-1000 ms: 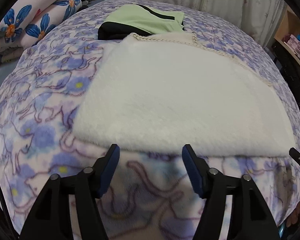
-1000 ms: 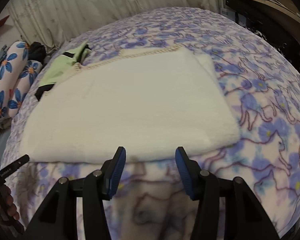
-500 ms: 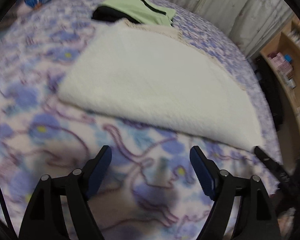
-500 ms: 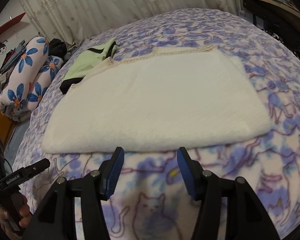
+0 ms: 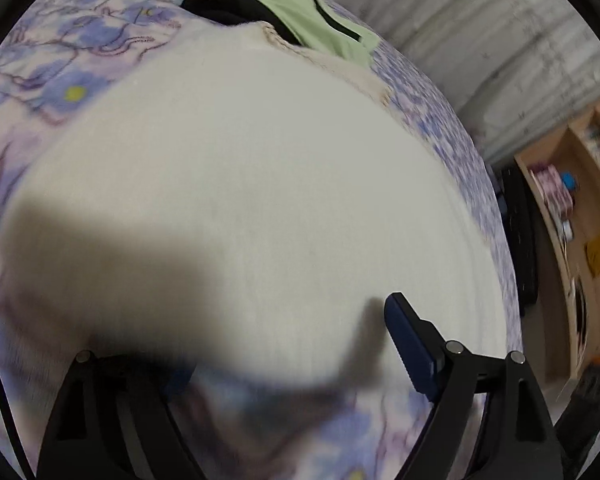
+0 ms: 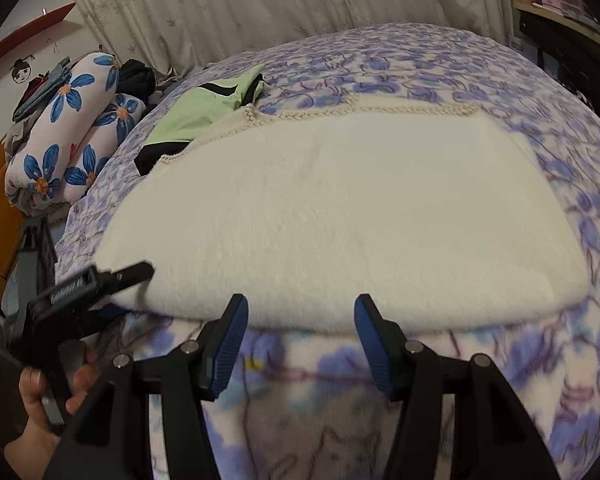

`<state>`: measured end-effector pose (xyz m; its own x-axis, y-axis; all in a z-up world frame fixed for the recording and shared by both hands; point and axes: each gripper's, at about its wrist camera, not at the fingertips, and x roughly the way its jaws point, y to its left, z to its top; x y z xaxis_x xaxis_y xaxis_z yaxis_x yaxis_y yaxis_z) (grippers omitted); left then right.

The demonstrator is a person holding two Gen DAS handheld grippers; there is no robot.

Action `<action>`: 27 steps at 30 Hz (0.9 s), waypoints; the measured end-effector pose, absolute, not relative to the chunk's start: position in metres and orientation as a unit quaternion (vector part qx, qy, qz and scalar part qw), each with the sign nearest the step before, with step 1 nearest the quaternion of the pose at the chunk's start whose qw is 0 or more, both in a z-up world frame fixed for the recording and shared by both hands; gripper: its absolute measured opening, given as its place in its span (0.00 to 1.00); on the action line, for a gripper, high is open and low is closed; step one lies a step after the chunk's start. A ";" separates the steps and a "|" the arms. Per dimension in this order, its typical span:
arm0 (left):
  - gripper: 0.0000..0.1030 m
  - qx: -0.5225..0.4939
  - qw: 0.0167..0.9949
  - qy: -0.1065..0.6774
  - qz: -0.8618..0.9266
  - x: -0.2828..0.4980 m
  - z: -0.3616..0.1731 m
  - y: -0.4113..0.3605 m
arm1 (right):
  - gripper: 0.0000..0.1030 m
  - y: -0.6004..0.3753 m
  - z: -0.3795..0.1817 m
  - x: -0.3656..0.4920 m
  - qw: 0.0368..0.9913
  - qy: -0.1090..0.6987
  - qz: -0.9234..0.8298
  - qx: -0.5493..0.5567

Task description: Fold large clothes

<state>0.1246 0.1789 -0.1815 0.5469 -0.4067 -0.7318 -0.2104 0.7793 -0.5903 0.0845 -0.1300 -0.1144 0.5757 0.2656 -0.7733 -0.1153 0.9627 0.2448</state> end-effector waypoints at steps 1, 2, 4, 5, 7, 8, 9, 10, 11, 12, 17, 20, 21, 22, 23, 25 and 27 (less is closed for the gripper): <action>0.81 -0.332 0.818 0.467 -0.057 0.129 -0.181 0.182 | 0.53 -0.129 -0.114 0.089 0.884 0.447 0.108 0.083; 0.81 -0.339 0.821 0.456 -0.052 0.133 -0.181 0.184 | 0.53 -0.127 -0.113 0.099 0.886 0.444 0.107 0.079; 0.63 -0.350 0.836 0.422 -0.036 0.138 -0.176 0.188 | 0.53 -0.123 -0.111 0.113 0.891 0.437 0.099 0.069; 0.37 -0.344 0.847 0.404 -0.019 0.140 -0.172 0.190 | 0.53 -0.118 -0.110 0.126 0.895 0.432 0.094 0.059; 0.26 -0.339 0.857 0.388 -0.018 0.146 -0.166 0.191 | 0.51 -0.110 -0.108 0.147 0.900 0.425 0.087 0.040; 0.23 -0.340 0.862 0.377 -0.018 0.146 -0.162 0.190 | 0.45 -0.105 -0.109 0.156 0.900 0.424 0.090 0.032; 0.22 -0.322 0.872 0.367 -0.015 0.146 -0.155 0.185 | 0.40 -0.101 -0.112 0.165 0.899 0.428 0.091 0.026; 0.21 -0.287 0.887 0.361 -0.008 0.145 -0.145 0.175 | 0.32 -0.097 -0.116 0.172 0.894 0.437 0.093 0.024; 0.20 -0.256 0.900 0.353 -0.002 0.145 -0.136 0.167 | 0.29 -0.092 -0.129 0.183 0.882 0.462 0.095 0.022; 0.20 -0.232 0.910 0.343 0.001 0.146 -0.128 0.161 | 0.30 -0.091 -0.138 0.188 0.875 0.475 0.093 0.022; 0.19 -0.141 0.940 0.310 -0.025 0.150 -0.071 0.122 | 0.31 -0.101 -0.149 0.186 0.867 0.482 0.118 0.040; 0.19 -0.094 0.950 0.291 -0.058 0.157 -0.036 0.073 | 0.31 -0.119 -0.147 0.182 0.850 0.501 0.143 0.082; 0.19 -0.084 0.953 0.284 -0.066 0.157 -0.027 0.060 | 0.31 -0.126 -0.144 0.179 0.844 0.505 0.150 0.100; 0.19 -0.063 0.956 0.275 -0.075 0.156 -0.017 0.041 | 0.30 -0.136 -0.140 0.175 0.840 0.506 0.157 0.121; 0.19 -0.032 0.960 0.266 -0.086 0.156 -0.009 0.017 | 0.30 -0.149 -0.136 0.168 0.839 0.503 0.156 0.138; 0.19 -0.006 0.959 0.257 -0.118 0.150 0.002 -0.023 | 0.30 -0.189 -0.118 0.149 0.857 0.480 0.112 0.152; 0.19 -0.004 0.953 0.259 -0.155 0.149 0.007 -0.057 | 0.30 -0.226 -0.104 0.132 0.877 0.451 0.057 0.156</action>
